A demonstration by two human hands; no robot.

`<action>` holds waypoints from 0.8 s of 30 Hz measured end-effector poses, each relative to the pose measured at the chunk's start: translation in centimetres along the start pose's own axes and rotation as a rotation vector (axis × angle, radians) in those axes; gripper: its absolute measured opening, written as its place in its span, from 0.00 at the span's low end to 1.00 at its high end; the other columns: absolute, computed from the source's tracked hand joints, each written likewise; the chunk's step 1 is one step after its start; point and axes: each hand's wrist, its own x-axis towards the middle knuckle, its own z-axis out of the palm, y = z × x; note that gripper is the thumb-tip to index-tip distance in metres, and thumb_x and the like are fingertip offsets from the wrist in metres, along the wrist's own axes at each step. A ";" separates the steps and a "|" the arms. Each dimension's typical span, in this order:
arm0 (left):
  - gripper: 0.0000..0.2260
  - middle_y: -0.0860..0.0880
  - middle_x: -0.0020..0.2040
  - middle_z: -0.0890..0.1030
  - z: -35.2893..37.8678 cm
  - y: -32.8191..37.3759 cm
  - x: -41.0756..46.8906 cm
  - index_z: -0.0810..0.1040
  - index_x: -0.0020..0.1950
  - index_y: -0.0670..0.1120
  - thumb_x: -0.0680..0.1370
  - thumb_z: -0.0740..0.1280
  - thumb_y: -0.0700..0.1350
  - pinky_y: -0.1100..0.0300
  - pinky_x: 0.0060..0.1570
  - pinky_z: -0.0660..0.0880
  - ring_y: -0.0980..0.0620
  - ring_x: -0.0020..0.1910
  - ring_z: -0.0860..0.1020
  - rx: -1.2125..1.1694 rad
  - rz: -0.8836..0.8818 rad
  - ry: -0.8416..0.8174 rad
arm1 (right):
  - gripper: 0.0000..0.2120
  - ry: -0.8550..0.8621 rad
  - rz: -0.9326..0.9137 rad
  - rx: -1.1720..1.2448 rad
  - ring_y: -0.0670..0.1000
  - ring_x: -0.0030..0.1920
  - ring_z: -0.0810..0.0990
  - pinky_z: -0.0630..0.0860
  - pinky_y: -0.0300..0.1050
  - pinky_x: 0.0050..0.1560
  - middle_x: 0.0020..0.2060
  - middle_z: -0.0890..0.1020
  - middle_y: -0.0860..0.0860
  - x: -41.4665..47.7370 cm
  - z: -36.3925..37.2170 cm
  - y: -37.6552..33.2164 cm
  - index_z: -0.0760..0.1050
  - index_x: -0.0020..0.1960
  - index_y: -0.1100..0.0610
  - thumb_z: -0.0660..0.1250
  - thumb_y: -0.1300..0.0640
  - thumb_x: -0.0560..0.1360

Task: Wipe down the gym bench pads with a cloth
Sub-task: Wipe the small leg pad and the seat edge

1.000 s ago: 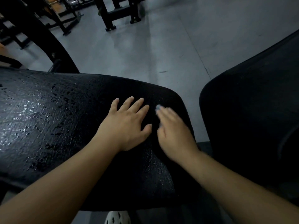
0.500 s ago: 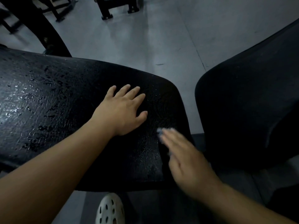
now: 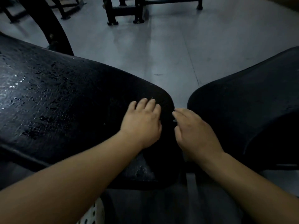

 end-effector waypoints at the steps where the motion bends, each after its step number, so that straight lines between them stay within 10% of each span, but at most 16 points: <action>1: 0.28 0.46 0.81 0.58 0.2 1.3 0.1 0.58 0.79 0.48 0.81 0.55 0.56 0.44 0.76 0.55 0.44 0.79 0.56 -0.044 0.005 0.007 | 0.16 0.008 -0.012 -0.047 0.56 0.63 0.77 0.69 0.44 0.66 0.61 0.80 0.58 0.3 -0.8 0.3 0.78 0.61 0.63 0.63 0.63 0.75; 8: 0.22 0.42 0.75 0.66 2.1 9.8 3.1 0.63 0.75 0.43 0.82 0.56 0.48 0.52 0.73 0.63 0.44 0.74 0.65 -0.577 -0.140 0.060 | 0.18 -0.158 -0.036 -0.478 0.58 0.68 0.71 0.65 0.52 0.72 0.64 0.76 0.59 3.3 -5.7 4.7 0.76 0.63 0.62 0.58 0.57 0.77; 12: 0.24 0.43 0.76 0.66 2.1 12.1 4.1 0.59 0.78 0.44 0.82 0.57 0.45 0.47 0.67 0.70 0.44 0.70 0.70 -1.099 -0.193 0.027 | 0.33 -0.456 0.043 -0.698 0.57 0.80 0.48 0.45 0.59 0.77 0.80 0.52 0.57 4.4 -6.4 6.4 0.51 0.80 0.54 0.55 0.41 0.81; 19: 0.28 0.41 0.81 0.56 5.9 12.3 4.2 0.52 0.81 0.40 0.82 0.45 0.49 0.54 0.77 0.56 0.46 0.79 0.56 -0.815 -0.061 -0.038 | 0.25 -0.546 -0.034 -0.818 0.55 0.74 0.63 0.56 0.56 0.75 0.73 0.68 0.54 8.6 -6.3 8.1 0.67 0.74 0.53 0.54 0.42 0.81; 24: 0.25 0.41 0.77 0.64 6.2 12.1 3.7 0.60 0.78 0.40 0.82 0.55 0.47 0.48 0.71 0.65 0.42 0.75 0.64 -0.869 -0.071 0.001 | 0.24 -0.671 -0.279 -0.740 0.54 0.72 0.66 0.62 0.53 0.72 0.73 0.70 0.51 7.4 -4.4 8.0 0.69 0.74 0.53 0.49 0.46 0.83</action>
